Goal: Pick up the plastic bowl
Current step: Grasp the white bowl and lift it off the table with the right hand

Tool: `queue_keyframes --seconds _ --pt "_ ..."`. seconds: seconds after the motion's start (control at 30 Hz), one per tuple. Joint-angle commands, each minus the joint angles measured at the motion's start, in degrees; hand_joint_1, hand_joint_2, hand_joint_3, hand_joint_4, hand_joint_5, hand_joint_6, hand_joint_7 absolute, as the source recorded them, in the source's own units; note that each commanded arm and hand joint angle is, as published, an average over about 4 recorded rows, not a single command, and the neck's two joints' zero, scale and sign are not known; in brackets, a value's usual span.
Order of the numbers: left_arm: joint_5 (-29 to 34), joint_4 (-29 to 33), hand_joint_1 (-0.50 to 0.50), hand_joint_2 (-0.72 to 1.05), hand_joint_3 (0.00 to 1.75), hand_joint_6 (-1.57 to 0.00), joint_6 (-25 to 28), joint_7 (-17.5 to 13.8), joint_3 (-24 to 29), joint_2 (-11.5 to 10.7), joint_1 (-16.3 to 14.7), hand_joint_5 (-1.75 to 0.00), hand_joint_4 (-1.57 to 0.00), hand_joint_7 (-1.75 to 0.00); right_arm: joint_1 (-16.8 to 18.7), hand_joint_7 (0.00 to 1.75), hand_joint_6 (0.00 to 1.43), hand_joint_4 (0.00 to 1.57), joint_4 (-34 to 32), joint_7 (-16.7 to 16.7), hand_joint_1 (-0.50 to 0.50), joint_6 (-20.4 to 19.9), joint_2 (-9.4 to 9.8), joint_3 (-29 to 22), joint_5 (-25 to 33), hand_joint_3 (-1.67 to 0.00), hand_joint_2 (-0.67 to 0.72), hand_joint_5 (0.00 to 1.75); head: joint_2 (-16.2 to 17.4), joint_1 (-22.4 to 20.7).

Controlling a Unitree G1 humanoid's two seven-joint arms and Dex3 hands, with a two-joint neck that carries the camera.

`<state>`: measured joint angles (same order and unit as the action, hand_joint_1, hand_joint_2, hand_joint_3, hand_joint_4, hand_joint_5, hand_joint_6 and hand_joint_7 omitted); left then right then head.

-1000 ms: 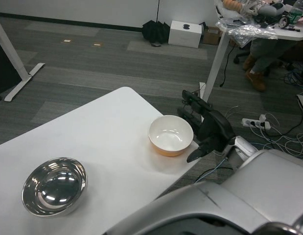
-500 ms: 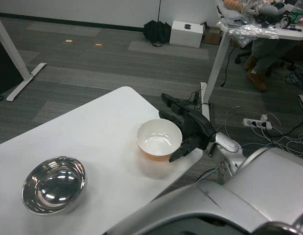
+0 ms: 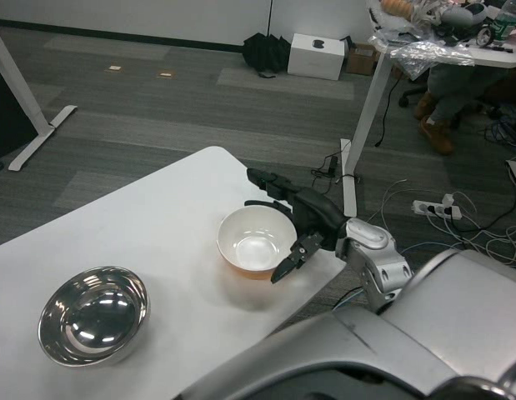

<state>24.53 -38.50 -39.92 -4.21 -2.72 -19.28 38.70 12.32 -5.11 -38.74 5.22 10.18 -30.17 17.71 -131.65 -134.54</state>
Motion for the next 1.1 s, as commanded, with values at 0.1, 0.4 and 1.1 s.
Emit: queue_keyframes --seconds 0.1,0.4,1.1 --pt "1.0 0.6 -0.50 0.69 0.02 0.00 -0.6 0.1 0.1 -0.9 -1.4 0.00 0.00 0.00 -0.8 0.00 0.00 0.00 0.5 0.2 -0.46 0.4 2.25 2.3 -0.9 -0.06 -0.03 0.63 0.0 -0.4" --pt "1.3 0.8 -0.50 0.69 0.00 0.00 -0.8 0.1 0.2 -0.9 -1.7 0.00 0.00 0.00 -2.6 0.00 0.00 0.00 2.7 0.7 -0.46 0.1 3.83 5.8 -1.5 -0.04 -0.11 0.90 0.4 -1.6" --pt "1.6 0.7 -0.50 0.69 0.00 0.00 -0.9 0.1 0.0 -0.9 -1.7 0.00 0.00 0.00 -4.7 0.07 0.00 0.01 7.4 4.5 -0.34 -9.8 3.92 10.3 -1.4 -0.99 -0.56 1.58 0.6 -3.0"
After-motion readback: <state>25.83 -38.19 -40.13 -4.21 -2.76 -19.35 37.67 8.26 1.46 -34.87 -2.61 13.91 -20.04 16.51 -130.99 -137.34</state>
